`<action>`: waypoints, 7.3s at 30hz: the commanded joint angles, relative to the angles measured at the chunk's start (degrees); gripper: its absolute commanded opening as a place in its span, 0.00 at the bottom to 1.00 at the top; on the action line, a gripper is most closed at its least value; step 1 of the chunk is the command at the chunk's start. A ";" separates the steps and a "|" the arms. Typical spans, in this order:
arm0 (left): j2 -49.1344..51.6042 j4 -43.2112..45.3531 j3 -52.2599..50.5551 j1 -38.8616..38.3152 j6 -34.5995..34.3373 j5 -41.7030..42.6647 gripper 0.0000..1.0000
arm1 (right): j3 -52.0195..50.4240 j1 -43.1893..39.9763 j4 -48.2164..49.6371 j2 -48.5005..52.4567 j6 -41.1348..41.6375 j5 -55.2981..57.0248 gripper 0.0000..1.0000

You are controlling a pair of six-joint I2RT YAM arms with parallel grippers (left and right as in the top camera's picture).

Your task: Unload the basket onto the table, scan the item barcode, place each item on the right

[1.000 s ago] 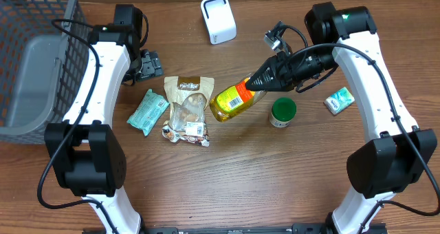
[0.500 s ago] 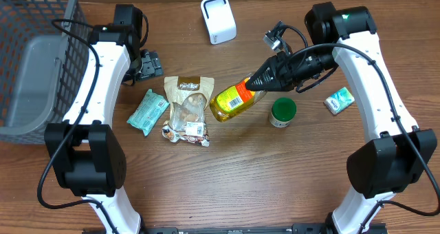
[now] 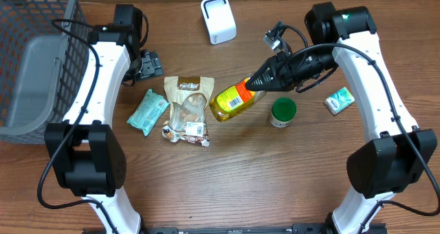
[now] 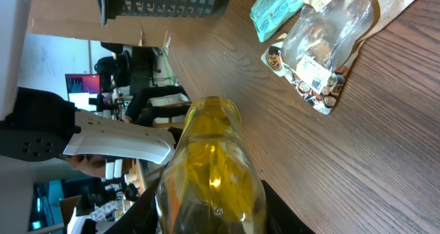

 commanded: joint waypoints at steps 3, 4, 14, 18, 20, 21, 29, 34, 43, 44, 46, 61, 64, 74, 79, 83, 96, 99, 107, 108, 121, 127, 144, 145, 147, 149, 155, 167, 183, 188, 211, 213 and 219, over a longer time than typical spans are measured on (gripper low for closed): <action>0.44 0.02 1.09 -0.07 0.87 -0.76 1.00 | 1.51 -0.09 0.02 -1.95 -0.48 -3.34 0.12; 0.44 0.02 1.09 -0.07 0.87 -0.76 1.00 | 1.51 -0.09 0.02 -1.95 -0.48 -3.34 0.12; 0.44 0.02 1.09 -0.07 0.87 -0.76 1.00 | 1.51 0.00 0.02 -1.95 -0.48 -3.34 0.12; 0.44 0.02 1.09 -0.07 0.87 -0.76 1.00 | 1.51 0.02 0.02 -1.95 -0.48 -3.32 0.12; 0.44 0.02 1.09 -0.07 0.87 -0.76 1.00 | 1.51 0.17 0.02 -1.95 -0.48 -3.32 0.12; 0.44 0.02 1.09 -0.07 0.87 -0.76 1.00 | 1.51 0.24 0.02 -1.95 -0.48 -3.32 0.12; 0.44 0.02 1.09 -0.07 0.87 -0.76 1.00 | 1.51 1.75 0.02 -1.95 -0.50 -3.28 0.12; 0.44 0.02 1.09 -0.07 0.87 -0.76 1.00 | 1.51 3.17 0.17 -1.95 -0.50 -3.23 0.12; 0.44 0.02 1.09 -0.07 0.87 -0.76 0.99 | 1.51 9.07 6.58 -1.95 12.68 9.49 0.11; 0.44 0.02 1.09 -0.07 0.87 -0.76 1.00 | 1.51 9.99 8.39 -1.95 16.61 13.16 0.11; 0.44 0.02 1.09 -0.07 0.87 -0.76 1.00 | 1.51 11.78 11.10 -1.95 23.23 20.63 0.11; 0.44 0.02 1.09 -0.07 0.87 -0.76 1.00 | 1.49 23.87 18.05 -1.07 45.13 61.31 0.11; 0.44 0.02 1.09 -0.07 0.87 -0.76 1.00 | 1.49 25.57 19.93 0.22 45.90 63.69 0.11; 0.44 0.02 1.09 -0.07 0.87 -0.76 1.00 | 9.90 23.74 18.25 0.87 45.88 64.26 0.12; 0.44 0.02 1.09 -0.07 0.87 -0.76 1.00 | 18.01 22.36 18.05 0.87 45.64 68.52 0.11; 0.44 0.02 1.09 -0.07 0.87 -0.76 1.00 | 18.51 22.77 22.75 1.09 43.71 76.24 0.11; 0.44 0.02 1.09 -0.07 0.87 -0.76 0.99 | 18.51 26.23 44.19 12.26 21.05 98.14 0.10; 0.44 0.02 1.09 -0.07 0.87 -0.76 1.00 | 18.49 27.12 51.54 16.13 11.30 102.31 0.10; 0.44 0.02 1.09 -0.07 0.87 -0.76 1.00 | 18.47 27.80 70.38 24.70 -11.32 109.31 0.10; 0.44 0.02 1.09 -0.07 0.87 -0.76 1.00 | 18.47 27.76 71.89 25.42 -12.85 109.28 0.10; 0.44 0.02 1.09 -0.07 0.87 -0.76 1.00 | 18.47 27.74 80.96 27.41 -16.35 109.18 0.09; 0.44 0.02 1.09 -0.07 0.87 -0.76 1.00 | 18.47 27.08 82.36 29.07 -16.37 108.61 0.08; 0.44 0.02 1.09 -0.07 0.87 -0.76 1.00 | 18.47 26.14 85.05 32.65 -16.11 107.32 0.08; 0.44 0.02 1.09 -0.07 0.87 -0.76 0.99 | 18.47 26.14 85.02 32.70 -16.09 107.32 0.08; 0.44 0.02 1.09 -0.07 0.87 -0.76 1.00 | 18.47 26.14 85.05 32.70 -15.93 107.32 0.09; 0.44 0.02 1.09 -0.07 0.87 -0.76 1.00 | 18.47 26.14 85.05 32.70 -15.69 107.34 0.09; 0.44 0.02 1.09 -0.07 0.87 -0.76 1.00 | 18.60 26.27 86.71 31.71 -15.65 110.71 0.09; 0.44 0.02 1.09 -0.07 0.87 -0.76 1.00 | 18.60 26.23 73.42 16.59 3.45 109.50 0.05; 0.44 0.02 1.09 -0.07 0.87 -0.76 1.00 | 18.56 9.46 26.82 4.87 40.41 81.88 0.06; 0.44 0.02 1.09 -0.07 0.87 -0.76 1.00 | 17.94 0.72 19.54 4.87 42.10 70.73 0.06; 0.44 0.02 1.09 -0.07 0.87 -0.76 1.00 | -3.30 -11.30 24.87 4.90 39.45 59.43 0.08; 0.44 0.02 1.09 -0.07 0.87 -0.76 1.00 | -3.41 -11.30 24.94 4.90 39.45 59.43 0.08; 0.44 0.02 1.09 -0.07 0.87 -0.76 1.00 | -3.67 -11.30 24.15 4.90 39.45 59.52 0.09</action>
